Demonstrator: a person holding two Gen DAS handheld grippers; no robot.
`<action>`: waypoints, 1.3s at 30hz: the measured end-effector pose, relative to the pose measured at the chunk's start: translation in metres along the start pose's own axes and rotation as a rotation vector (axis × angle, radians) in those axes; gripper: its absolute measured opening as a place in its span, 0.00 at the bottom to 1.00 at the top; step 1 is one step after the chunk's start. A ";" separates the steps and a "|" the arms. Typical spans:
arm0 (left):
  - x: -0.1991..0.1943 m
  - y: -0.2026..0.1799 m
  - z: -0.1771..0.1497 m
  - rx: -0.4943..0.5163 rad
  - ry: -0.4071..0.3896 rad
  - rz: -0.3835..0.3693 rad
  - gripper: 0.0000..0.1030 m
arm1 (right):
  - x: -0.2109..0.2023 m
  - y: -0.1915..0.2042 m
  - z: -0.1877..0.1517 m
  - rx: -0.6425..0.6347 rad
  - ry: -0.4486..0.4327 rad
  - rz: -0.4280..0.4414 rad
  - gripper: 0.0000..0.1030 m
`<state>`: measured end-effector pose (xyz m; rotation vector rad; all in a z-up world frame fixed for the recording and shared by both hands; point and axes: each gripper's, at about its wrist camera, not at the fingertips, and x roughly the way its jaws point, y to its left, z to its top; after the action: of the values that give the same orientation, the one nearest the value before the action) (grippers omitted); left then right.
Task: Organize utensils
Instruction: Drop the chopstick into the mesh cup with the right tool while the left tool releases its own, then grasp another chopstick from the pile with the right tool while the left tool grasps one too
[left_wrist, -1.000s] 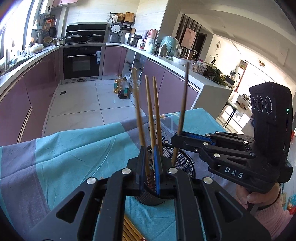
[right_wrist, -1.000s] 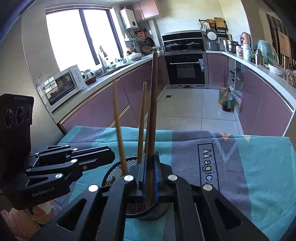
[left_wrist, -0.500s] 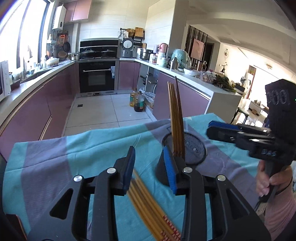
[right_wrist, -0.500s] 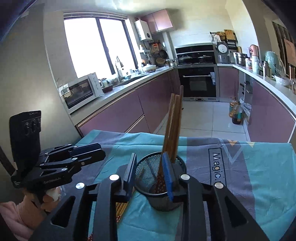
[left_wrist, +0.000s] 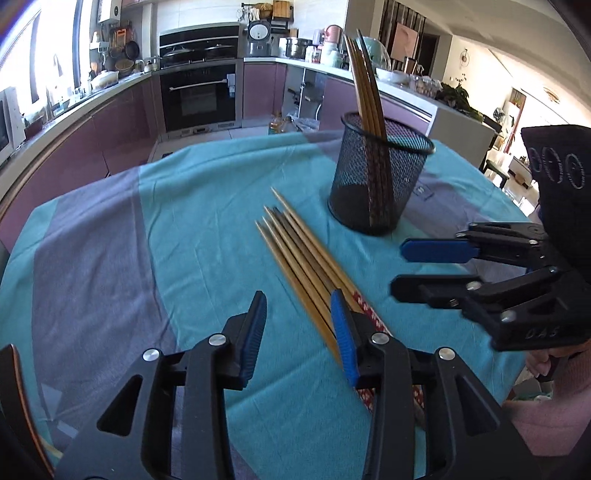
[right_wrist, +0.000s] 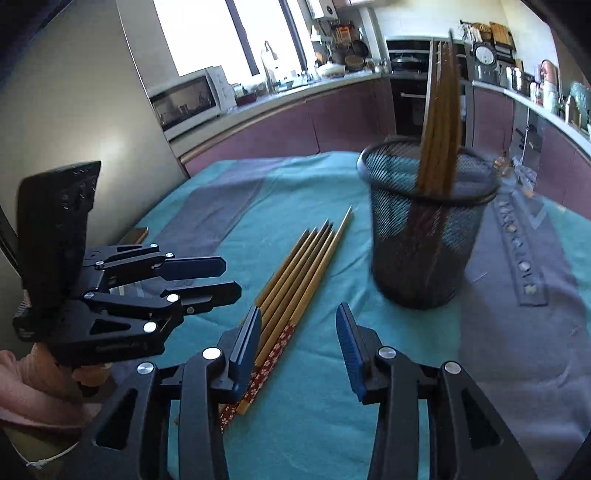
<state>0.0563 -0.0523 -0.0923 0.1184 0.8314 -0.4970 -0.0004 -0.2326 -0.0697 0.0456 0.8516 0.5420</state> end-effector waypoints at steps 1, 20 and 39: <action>0.001 -0.001 -0.003 0.001 0.006 0.000 0.35 | 0.005 0.001 -0.002 0.001 0.010 -0.002 0.39; 0.020 -0.010 -0.007 -0.023 0.055 -0.025 0.34 | 0.018 0.005 -0.010 0.020 0.065 -0.032 0.25; 0.037 -0.003 0.007 -0.039 0.091 0.009 0.26 | 0.029 0.005 0.000 0.018 0.073 -0.089 0.20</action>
<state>0.0808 -0.0709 -0.1144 0.1088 0.9287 -0.4696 0.0128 -0.2148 -0.0888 0.0045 0.9258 0.4543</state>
